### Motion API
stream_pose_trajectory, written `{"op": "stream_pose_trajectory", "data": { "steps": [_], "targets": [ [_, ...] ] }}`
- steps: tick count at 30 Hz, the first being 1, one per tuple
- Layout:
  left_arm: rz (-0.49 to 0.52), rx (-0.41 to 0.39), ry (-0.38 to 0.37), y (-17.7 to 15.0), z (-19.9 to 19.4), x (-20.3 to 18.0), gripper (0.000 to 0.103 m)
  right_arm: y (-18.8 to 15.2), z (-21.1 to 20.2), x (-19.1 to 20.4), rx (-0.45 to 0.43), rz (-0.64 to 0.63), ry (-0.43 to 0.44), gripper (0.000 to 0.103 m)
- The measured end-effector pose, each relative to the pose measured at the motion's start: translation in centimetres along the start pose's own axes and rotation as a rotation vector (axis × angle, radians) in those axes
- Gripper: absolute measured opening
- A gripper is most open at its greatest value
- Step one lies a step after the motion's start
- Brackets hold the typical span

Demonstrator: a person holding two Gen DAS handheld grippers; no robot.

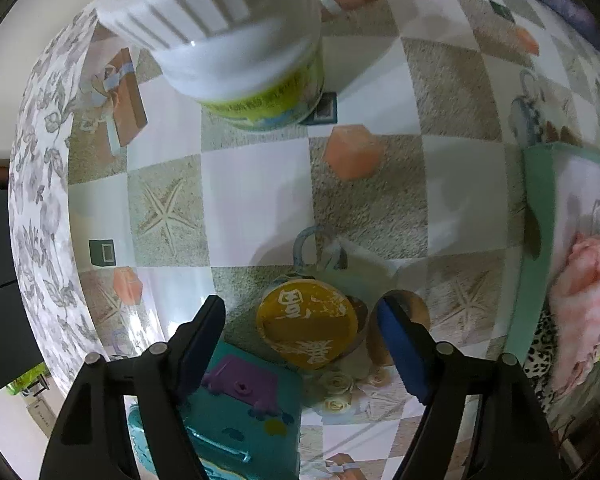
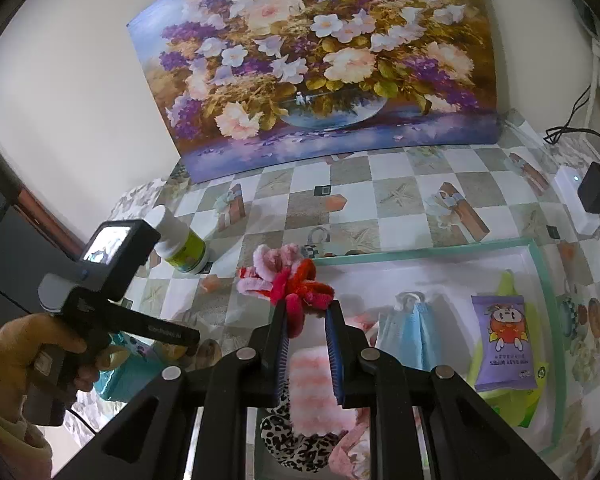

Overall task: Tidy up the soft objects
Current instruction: 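Grasp the yellow round disc with the left gripper while the right gripper holds the hair tie, then carry the yellow disc and hair tie over the white tray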

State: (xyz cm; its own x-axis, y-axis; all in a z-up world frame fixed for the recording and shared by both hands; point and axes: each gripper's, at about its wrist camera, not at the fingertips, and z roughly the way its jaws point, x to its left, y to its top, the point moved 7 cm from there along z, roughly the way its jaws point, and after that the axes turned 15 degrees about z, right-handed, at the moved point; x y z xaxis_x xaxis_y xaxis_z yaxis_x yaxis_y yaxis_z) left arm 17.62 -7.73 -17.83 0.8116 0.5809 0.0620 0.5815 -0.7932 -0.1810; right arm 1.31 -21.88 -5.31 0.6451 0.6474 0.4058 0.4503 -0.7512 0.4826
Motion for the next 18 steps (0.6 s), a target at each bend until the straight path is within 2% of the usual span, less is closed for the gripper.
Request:
{"op": "stream_pose_trajectory", "data": {
  "steps": [1, 7, 18],
  "targets": [
    [0.001, 0.004, 0.001, 0.0, 0.1, 0.0, 0.064, 0.0, 0.0, 0.0, 0.001, 0.002, 0.001, 0.019],
    [0.005, 0.005, -0.004, 0.7, 0.9, -1.1, 0.053, 0.2, -0.2, -0.2, -0.002, 0.011, 0.008, 0.019],
    [-0.028, -0.056, 0.009, 0.2, -0.5, -0.4, 0.052, 0.6, -0.6, -0.6, -0.012, 0.031, 0.020, 0.019]
  ]
}}
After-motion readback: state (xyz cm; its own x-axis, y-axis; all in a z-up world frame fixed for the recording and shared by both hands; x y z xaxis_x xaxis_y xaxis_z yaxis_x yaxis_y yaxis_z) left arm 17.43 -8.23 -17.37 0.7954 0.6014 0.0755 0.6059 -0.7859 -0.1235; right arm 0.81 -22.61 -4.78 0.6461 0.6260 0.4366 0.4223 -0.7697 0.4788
